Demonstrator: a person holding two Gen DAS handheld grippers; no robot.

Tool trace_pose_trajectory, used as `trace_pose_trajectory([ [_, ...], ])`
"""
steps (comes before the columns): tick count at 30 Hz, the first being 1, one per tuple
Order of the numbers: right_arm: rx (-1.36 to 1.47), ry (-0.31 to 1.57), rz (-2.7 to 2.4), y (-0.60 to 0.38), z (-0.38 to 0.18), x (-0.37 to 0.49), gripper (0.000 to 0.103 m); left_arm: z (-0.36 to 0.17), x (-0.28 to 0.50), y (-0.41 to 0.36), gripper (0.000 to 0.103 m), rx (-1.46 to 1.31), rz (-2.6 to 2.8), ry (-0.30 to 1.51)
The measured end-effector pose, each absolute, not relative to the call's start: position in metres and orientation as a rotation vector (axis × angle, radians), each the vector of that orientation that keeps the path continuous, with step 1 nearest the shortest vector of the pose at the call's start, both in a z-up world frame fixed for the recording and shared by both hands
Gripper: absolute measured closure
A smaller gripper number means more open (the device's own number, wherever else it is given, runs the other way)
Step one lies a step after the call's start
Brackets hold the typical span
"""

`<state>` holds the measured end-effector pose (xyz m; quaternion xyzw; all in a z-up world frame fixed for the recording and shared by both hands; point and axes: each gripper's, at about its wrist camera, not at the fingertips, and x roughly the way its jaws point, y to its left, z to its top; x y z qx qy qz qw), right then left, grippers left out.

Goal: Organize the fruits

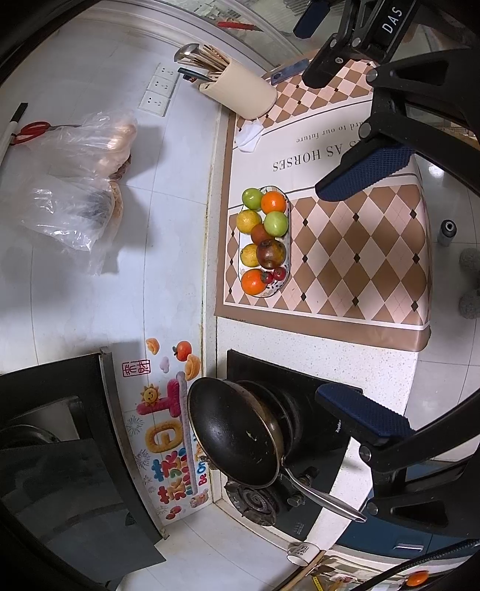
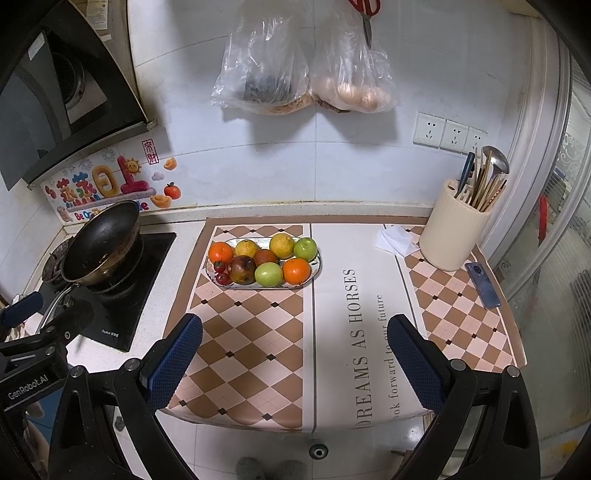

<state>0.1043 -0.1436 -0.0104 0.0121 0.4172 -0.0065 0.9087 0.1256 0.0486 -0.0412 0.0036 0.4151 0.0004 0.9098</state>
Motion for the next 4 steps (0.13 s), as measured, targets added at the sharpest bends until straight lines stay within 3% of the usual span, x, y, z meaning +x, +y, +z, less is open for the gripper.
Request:
trace_pose_trajectory([
  [4,0.026,0.861,-0.014,-0.1433,-0.0103,0.1040,0.001,-0.0405,0.1248,0.0487,0.002,0.010,0.002,0.849],
])
